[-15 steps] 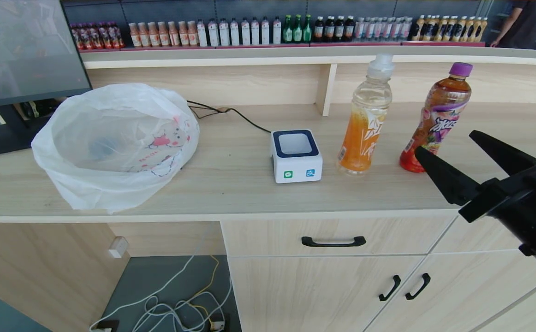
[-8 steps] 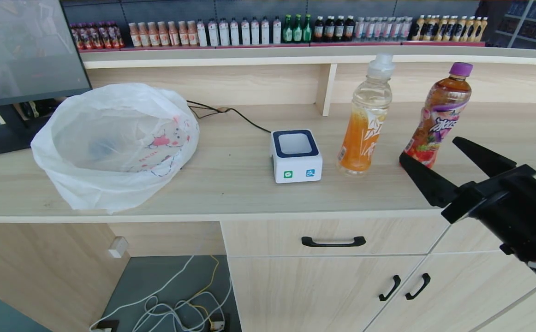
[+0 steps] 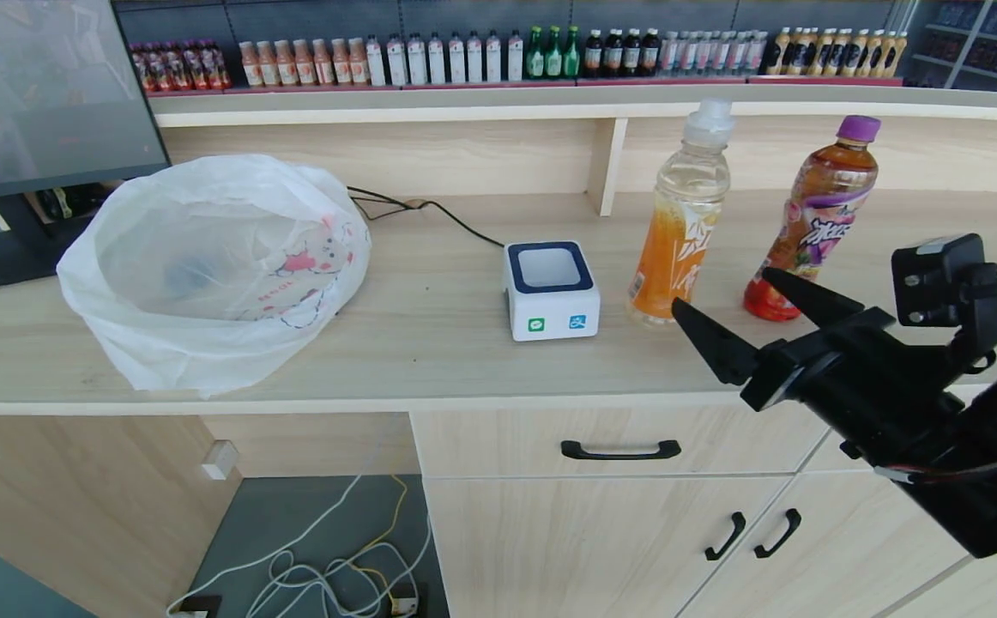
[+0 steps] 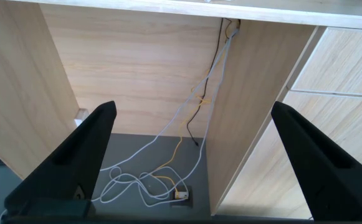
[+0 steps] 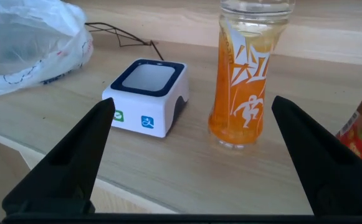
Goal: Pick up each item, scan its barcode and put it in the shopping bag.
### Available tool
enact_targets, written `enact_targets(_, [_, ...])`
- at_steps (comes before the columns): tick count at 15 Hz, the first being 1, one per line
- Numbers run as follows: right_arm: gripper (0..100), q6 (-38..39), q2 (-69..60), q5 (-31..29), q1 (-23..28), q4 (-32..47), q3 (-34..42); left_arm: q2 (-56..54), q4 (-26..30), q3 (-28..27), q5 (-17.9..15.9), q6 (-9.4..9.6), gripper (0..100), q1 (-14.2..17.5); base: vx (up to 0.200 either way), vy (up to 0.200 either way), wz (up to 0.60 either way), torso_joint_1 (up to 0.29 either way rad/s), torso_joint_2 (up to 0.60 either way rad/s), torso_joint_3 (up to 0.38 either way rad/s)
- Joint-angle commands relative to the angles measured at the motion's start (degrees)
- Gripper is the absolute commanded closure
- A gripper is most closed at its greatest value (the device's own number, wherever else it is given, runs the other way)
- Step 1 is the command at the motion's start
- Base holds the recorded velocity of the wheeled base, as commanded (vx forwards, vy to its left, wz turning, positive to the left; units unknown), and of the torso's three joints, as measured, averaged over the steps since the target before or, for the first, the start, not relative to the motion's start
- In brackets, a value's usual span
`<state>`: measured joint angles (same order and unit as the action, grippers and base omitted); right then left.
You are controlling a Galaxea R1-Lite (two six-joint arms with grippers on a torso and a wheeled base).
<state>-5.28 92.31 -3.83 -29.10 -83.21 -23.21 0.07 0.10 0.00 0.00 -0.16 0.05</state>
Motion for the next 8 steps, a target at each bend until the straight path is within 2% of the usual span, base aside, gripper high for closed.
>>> enact_targets(1, [0,0.0,2.0,0.0,-0.2,0.0,0.4,0.0,0.0,0.0,0.0,-0.02,0,0.0,0.000,0.000,0.00,0.000,0.00,0.000])
enact_targets(6, [0,0.8,6.6,-0.5,2.6,0.0,-2.2,0.0,0.0,0.0,0.0,-0.02,0,0.0,0.000,0.000,0.00,0.000,0.00,0.000])
enact_targets(8, [0,1.3,7.3,-4.2,2.9,0.1,-2.0,0.0,0.0,0.0,0.0,-0.02,0,0.0,0.000,0.000,0.00,0.000,0.00,0.000])
